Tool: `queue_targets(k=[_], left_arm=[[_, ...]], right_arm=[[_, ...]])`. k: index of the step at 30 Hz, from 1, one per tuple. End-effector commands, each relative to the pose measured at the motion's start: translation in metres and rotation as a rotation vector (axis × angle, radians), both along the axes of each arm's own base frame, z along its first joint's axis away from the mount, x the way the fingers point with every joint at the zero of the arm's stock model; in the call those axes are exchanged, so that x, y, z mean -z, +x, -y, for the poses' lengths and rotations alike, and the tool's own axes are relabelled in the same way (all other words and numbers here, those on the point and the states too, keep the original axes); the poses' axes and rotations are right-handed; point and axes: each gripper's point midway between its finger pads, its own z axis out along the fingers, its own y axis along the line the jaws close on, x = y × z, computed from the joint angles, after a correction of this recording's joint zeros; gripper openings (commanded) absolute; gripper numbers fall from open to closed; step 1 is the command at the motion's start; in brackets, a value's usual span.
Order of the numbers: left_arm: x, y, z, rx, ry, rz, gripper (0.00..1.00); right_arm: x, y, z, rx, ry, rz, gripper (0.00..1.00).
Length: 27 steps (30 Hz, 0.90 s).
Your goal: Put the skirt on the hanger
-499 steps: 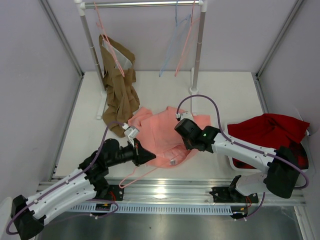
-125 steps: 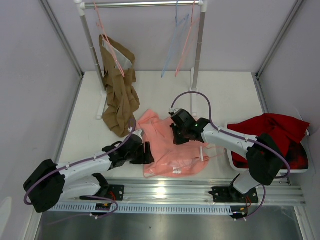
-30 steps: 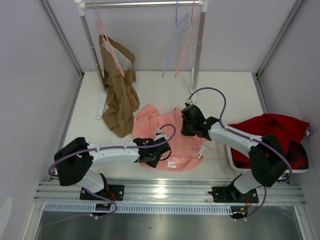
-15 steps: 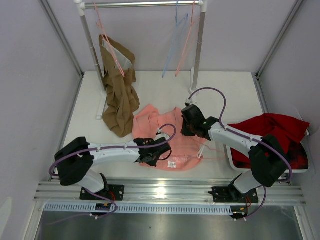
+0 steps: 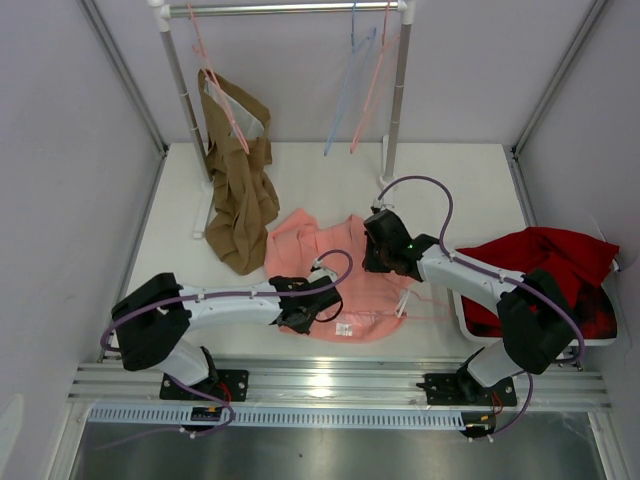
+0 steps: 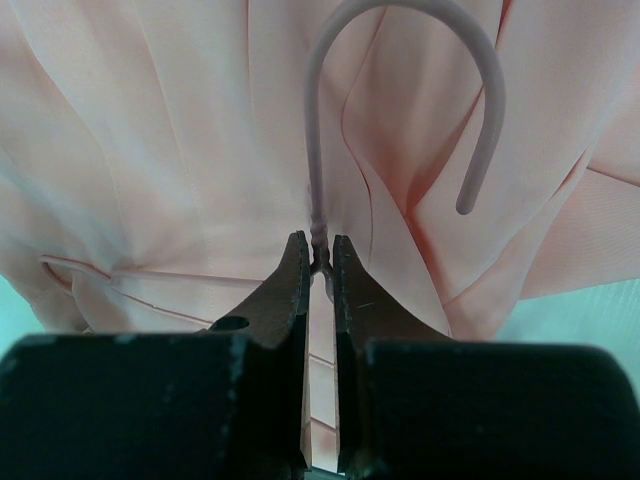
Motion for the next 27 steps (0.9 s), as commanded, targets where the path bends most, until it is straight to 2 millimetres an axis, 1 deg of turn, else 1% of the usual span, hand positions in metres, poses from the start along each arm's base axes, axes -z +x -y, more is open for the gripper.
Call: queue_targets(k=[1,3,5,7,8,9,10,11,12,13,15,16,17,19,21,22,24,27], left_arm=[[-0.008,0.006,0.008,0.007,-0.017,0.023,0.19],[-0.007,0.005,0.011,0.014,-0.032,0.017,0.16],[-0.008,0.004,0.012,0.017,-0.035,0.012,0.11],[-0.011,0.007,0.012,0.014,-0.038,0.025,0.04],[-0.010,0.008,0.007,-0.002,-0.030,0.024,0.00],[-0.012,0.011,0.006,-0.017,-0.042,0.025,0.00],[-0.013,0.009,0.004,-0.027,-0.071,0.012,0.00],[-0.017,0.017,0.004,-0.066,-0.120,0.017,0.00],[-0.021,0.020,0.005,-0.086,-0.160,0.017,0.00],[-0.026,0.025,0.001,-0.125,-0.221,0.013,0.00],[-0.032,0.030,-0.003,-0.165,-0.273,0.019,0.00],[-0.041,0.034,-0.005,-0.182,-0.313,0.036,0.00],[-0.039,0.036,-0.011,-0.217,-0.338,0.016,0.00],[-0.046,0.043,-0.011,-0.245,-0.396,0.024,0.00],[-0.046,0.045,-0.019,-0.281,-0.435,0.006,0.00],[-0.047,0.048,-0.019,-0.291,-0.450,0.008,0.00],[-0.045,0.050,-0.023,-0.311,-0.465,0.000,0.00],[-0.040,0.052,-0.025,-0.330,-0.482,-0.015,0.00]], right_arm=[[-0.006,0.006,0.001,0.019,0.016,0.033,0.00],[-0.005,0.006,0.000,0.017,0.016,0.031,0.00],[-0.007,0.006,0.001,0.019,0.018,0.036,0.00],[-0.007,0.006,0.001,0.018,0.019,0.035,0.00],[-0.008,0.006,0.001,0.018,0.021,0.037,0.00],[-0.010,0.006,0.001,0.017,0.023,0.041,0.00],[-0.013,0.006,0.001,0.018,0.028,0.045,0.00],[-0.014,0.006,0.002,0.019,0.030,0.049,0.00],[-0.016,0.005,0.002,0.015,0.034,0.053,0.00],[-0.022,0.006,0.001,0.013,0.050,0.071,0.00],[-0.024,0.004,0.001,0.010,0.065,0.078,0.00],[-0.027,0.005,0.000,0.010,0.075,0.089,0.00],[-0.029,0.005,-0.001,0.005,0.087,0.097,0.00],[-0.034,0.004,-0.002,0.000,0.102,0.110,0.00],[-0.038,0.003,-0.004,-0.009,0.115,0.122,0.00],[-0.040,0.002,-0.004,-0.016,0.126,0.131,0.00],[-0.046,0.001,-0.007,-0.021,0.143,0.147,0.00],[-0.050,0.001,-0.005,-0.012,0.143,0.160,0.00]])
